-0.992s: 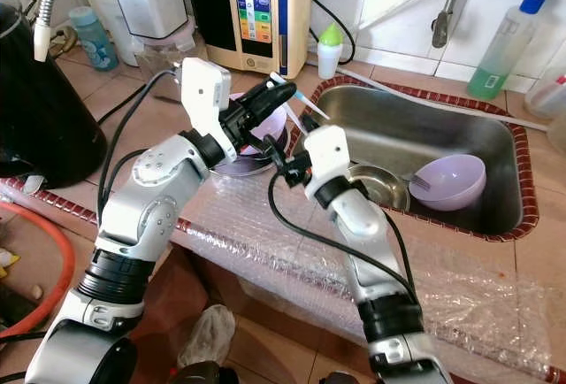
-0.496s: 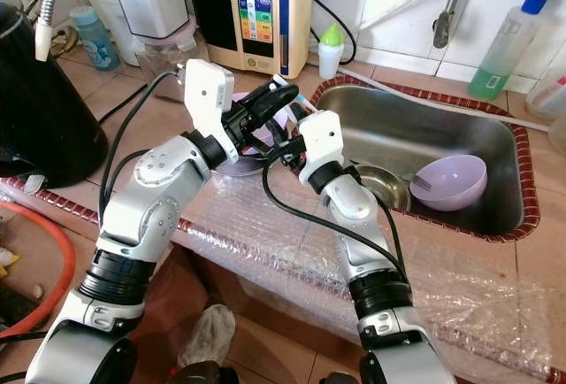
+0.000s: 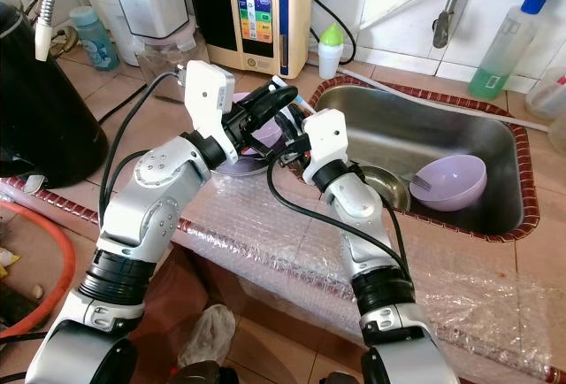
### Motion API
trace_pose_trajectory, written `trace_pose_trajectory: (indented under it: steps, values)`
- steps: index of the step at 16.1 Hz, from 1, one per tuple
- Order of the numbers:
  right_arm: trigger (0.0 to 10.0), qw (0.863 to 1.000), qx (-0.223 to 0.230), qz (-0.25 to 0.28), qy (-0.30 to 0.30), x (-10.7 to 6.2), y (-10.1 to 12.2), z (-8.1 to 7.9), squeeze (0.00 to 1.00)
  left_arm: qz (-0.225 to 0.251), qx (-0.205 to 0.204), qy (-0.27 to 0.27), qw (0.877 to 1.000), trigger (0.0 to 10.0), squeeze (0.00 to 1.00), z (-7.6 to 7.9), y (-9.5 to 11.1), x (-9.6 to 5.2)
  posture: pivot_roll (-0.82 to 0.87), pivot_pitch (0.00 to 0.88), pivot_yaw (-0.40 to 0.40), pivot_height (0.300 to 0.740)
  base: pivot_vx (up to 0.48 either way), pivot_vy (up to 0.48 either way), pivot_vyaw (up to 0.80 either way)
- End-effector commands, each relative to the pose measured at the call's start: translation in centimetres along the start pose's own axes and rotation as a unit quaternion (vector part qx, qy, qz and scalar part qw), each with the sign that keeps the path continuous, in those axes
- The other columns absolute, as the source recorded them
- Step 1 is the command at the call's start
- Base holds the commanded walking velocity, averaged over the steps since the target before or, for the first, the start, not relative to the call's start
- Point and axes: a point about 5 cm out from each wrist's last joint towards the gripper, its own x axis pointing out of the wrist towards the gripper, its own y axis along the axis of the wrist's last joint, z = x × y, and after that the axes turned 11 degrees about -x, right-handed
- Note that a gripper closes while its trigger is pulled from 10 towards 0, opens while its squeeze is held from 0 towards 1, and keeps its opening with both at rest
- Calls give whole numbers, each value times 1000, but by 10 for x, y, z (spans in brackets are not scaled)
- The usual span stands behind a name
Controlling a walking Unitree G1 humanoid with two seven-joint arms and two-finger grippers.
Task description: Kitchen organization
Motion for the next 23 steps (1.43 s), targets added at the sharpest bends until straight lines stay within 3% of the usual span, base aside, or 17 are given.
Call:
trace_pose_trajectory:
  steps: [1, 3, 4, 5, 11, 13, 15, 18, 19, 20, 23]
  values:
    - [0, 1000, -4, 8, -8, 1, 3, 5, 0, -11, 9, 2, 1000, 0, 0, -3, -4, -1, -16, 0, 91, 740, 0, 0, 0]
    - [0, 1000, -6, 7, -7, 1, 3, 6, 0, -15, 13, 5, 1000, 0, 0, -4, -6, -1, -17, 0, 93, 740, 0, 0, 0]
    - [0, 1000, -13, 7, -6, 1, 2, 7, 0, -23, 5, 1, 1000, 6902, 337, -4, -10, -2, -17, 0, 91, 740, 0, 0, 0]
    - [0, 1000, -14, 7, -5, 1, 2, 8, 0, -26, 2, -2, 1000, 10000, 1000, -3, -12, -3, -17, 0, 90, 740, 0, 0, 0]
    - [0, 998, -57, -19, -12, 4, -3, 21, 0, -26, 32, -15, 999, 10000, 1000, -3, -10, -9, -9, 0, 78, 740, 0, 0, 0]
    - [0, 995, -64, -65, -26, 2, -16, 32, 0, -33, 56, -24, 998, 10000, 1000, -5, -12, -22, -4, 0, 73, 740, 0, 0, 0]
    - [0, 991, -29, -113, -65, -4, -32, 49, 0, -69, 86, -20, 994, 10000, 1000, -16, -26, -48, 3, 0, 68, 740, 0, 0, 0]
    - [39, 981, -27, -171, -91, -9, -46, 62, 0, -84, 93, -14, 992, 10000, 1000, -17, -31, -59, 9, 0, 64, 740, 0, 0, 0]
    - [10000, 970, -8, -215, -110, -16, -58, 67, 882, -81, 102, -6, 991, 10000, 1000, -17, -32, -62, 14, 0, 59, 740, 0, 0, 0]
    - [10000, 964, 6, -238, -121, -21, -65, 68, 1000, -77, 107, 3, 991, 10000, 1000, -17, -32, -63, 18, 0, 54, 740, 0, 0, 0]
    - [10000, 955, 32, -267, -129, -30, -76, 67, 1000, -71, 114, 10, 991, 10000, 1000, -18, -33, -71, 32, 0, 35, 740, 0, 0, 0]
